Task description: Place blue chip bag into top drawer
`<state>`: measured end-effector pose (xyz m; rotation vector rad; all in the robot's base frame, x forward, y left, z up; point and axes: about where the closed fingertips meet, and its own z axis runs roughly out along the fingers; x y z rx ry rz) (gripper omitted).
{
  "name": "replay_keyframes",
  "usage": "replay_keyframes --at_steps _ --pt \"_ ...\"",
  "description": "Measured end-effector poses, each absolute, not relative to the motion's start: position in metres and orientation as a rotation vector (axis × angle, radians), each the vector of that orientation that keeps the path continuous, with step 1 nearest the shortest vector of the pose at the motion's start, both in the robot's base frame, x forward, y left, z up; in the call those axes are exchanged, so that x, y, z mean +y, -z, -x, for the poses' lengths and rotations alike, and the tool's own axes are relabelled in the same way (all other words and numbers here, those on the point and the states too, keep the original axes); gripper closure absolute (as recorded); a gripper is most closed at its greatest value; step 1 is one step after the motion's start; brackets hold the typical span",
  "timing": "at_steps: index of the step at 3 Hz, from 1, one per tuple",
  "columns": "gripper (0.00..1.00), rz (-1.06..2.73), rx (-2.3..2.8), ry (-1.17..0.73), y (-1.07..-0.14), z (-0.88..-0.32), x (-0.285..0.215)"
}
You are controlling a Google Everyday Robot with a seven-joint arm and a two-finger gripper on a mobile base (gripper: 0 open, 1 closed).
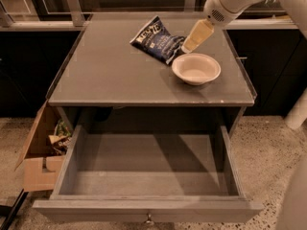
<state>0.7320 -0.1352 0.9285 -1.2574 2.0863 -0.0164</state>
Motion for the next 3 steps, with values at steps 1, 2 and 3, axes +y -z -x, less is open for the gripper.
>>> replay_keyframes --at_steps 1,2,3 --pt "0.0 1.266 2.037 -0.024 -0.922 -0.76 -0.122" --pt "0.0 1.29 2.001 -0.093 -0.912 -0.793 -0.102" --pt "0.0 1.308 1.992 -0.136 -0.904 -0.811 -0.088"
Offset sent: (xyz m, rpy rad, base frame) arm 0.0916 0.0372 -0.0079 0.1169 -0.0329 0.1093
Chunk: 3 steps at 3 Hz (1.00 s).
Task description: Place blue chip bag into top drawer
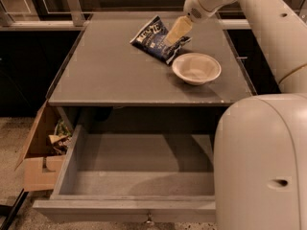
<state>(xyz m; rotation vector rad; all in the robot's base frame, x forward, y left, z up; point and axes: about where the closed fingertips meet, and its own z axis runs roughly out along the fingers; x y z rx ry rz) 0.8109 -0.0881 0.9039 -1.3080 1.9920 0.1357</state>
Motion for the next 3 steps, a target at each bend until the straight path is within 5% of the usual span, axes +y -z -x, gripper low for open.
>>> replay_keyframes --at_steps 3 --pt "0.01 1.407 2.19 -0.171 -0.8 -0.841 -0.063"
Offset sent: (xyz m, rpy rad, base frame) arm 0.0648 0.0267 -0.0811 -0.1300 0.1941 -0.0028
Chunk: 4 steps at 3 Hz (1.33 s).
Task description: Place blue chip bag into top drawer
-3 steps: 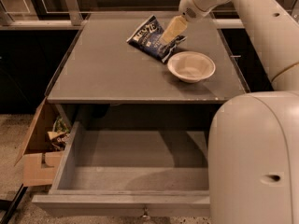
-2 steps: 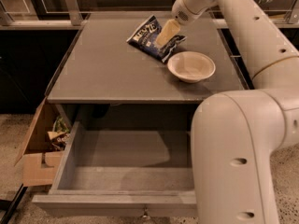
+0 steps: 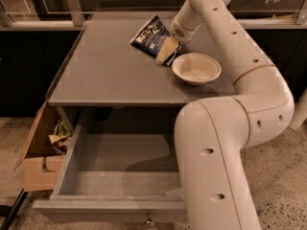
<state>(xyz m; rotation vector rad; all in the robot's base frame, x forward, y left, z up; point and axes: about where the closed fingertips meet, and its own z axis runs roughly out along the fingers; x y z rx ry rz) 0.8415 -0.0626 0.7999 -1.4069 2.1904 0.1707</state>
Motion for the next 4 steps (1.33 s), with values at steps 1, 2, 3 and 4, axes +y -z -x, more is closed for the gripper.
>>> replay_keyframes --at_steps 1,2,3,4 --pt "0.21 1.408 2.191 -0.172 -0.7987 -0.8416 -0.0624" --pt "0.45 1.408 2.191 -0.172 -0.7987 -0.8416 -0.0624" --pt "0.68 1.408 2.191 -0.172 -0.7986 -0.8416 -0.0623" --pt "0.93 1.408 2.191 -0.172 -0.7986 -0.8416 -0.0623"
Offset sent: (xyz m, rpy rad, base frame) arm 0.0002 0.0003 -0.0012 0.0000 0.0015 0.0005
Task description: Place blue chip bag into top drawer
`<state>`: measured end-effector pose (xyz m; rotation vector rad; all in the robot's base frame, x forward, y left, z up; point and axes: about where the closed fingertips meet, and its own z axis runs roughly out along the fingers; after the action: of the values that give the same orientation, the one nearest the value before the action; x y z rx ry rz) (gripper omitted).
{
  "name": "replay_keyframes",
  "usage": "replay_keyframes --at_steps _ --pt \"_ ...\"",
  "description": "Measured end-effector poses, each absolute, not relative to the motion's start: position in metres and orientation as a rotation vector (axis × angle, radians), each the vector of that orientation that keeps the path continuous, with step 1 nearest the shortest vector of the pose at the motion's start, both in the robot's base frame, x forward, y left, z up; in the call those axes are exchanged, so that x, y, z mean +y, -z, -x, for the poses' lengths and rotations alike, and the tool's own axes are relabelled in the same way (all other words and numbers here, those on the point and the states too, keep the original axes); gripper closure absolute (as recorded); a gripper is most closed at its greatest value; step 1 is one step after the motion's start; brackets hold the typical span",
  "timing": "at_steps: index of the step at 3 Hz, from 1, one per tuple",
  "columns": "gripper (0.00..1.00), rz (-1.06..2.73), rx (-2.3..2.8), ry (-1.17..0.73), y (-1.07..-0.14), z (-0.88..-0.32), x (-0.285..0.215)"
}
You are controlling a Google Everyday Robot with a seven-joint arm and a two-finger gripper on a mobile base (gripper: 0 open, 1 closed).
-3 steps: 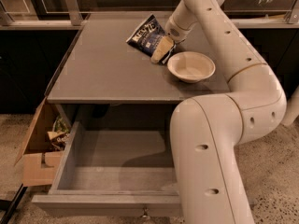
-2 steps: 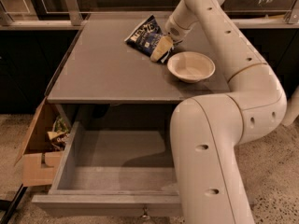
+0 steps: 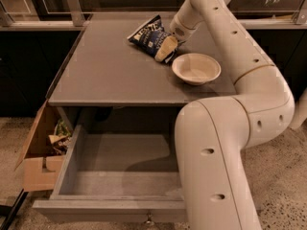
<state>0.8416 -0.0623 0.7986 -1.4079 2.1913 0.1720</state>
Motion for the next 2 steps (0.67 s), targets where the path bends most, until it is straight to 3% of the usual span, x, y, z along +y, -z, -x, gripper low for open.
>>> replay_keyframes --at_steps 1,2 --pt "1.0 1.408 2.191 -0.172 -0.7985 -0.8416 -0.0623" --pt "1.0 1.408 2.191 -0.172 -0.7985 -0.8416 -0.0623"
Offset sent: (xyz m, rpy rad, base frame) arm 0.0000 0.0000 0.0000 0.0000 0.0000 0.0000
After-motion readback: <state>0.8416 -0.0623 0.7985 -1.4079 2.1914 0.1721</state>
